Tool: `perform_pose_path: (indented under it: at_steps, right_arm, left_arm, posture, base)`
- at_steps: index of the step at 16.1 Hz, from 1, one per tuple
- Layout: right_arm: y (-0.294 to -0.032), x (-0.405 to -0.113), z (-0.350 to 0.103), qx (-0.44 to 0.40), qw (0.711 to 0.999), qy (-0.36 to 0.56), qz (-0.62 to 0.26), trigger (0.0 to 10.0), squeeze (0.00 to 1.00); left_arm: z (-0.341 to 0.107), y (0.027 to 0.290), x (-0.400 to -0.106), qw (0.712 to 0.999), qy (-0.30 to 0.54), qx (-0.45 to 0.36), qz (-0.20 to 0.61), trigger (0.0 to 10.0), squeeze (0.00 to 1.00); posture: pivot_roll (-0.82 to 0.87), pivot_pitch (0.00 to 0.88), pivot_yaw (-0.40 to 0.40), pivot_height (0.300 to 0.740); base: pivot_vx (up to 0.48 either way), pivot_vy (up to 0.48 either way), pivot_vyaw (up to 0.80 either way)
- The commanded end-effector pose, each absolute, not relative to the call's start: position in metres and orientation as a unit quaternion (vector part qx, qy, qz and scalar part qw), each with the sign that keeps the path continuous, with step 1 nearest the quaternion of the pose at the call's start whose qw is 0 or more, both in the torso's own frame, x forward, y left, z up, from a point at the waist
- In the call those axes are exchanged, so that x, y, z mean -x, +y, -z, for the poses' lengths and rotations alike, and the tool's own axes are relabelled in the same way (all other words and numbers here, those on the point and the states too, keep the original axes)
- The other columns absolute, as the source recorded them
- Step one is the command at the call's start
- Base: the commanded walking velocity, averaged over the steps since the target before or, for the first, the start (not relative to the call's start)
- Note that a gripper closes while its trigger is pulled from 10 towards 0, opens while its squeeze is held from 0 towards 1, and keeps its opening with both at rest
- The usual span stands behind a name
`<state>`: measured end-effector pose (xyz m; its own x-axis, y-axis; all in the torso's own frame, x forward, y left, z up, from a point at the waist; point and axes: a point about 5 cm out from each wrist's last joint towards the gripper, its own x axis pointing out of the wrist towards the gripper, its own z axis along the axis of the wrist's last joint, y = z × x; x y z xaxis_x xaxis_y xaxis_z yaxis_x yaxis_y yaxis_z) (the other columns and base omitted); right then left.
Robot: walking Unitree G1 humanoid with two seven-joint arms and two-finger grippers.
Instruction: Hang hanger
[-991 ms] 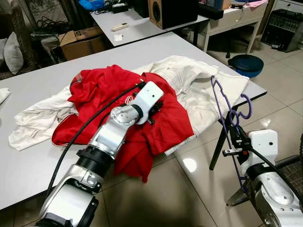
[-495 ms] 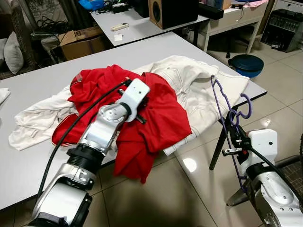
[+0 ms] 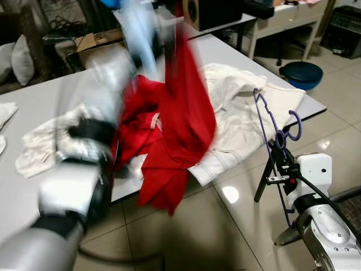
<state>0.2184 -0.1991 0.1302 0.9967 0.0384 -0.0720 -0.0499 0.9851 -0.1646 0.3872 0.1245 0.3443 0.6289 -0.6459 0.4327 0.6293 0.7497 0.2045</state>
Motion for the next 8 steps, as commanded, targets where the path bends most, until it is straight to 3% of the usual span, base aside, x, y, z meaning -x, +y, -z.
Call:
perform_pose_path:
  at_steps: [1, 3, 5, 8]
  right_arm:
    - [-0.200, -0.220, -0.133, 0.086, 0.996, 0.026, -0.016, 10.0, 0.00]
    - [-0.197, -0.223, -0.134, 0.085, 0.996, 0.024, -0.021, 10.0, 0.00]
    - [-0.195, -0.224, -0.133, 0.085, 0.996, 0.025, -0.029, 10.0, 0.00]
    - [-0.193, -0.224, -0.131, 0.087, 0.995, 0.029, -0.036, 10.0, 0.00]
  left_arm:
    - [-0.347, 0.146, -0.385, 0.901, -0.258, 0.005, 0.349, 0.0, 0.00]
    - [-0.309, 0.181, -0.387, 0.919, -0.175, -0.132, 0.328, 0.0, 0.00]
    - [-0.268, 0.212, -0.381, 0.921, -0.088, -0.206, 0.318, 0.0, 0.00]
    - [-0.216, 0.239, -0.355, 0.883, 0.057, -0.260, 0.387, 0.0, 0.00]
  posture:
    - [-0.18, 0.000, 0.166, 0.740]
    - [-0.16, 0.000, 0.151, 0.740]
    - [-0.15, 0.000, 0.142, 0.740]
    - [-0.14, 0.000, 0.134, 0.740]
  base:
    - [0.000, 0.000, 0.00]
    - [0.000, 0.000, 0.00]
    - [0.000, 0.000, 0.00]
    - [0.000, 0.000, 0.00]
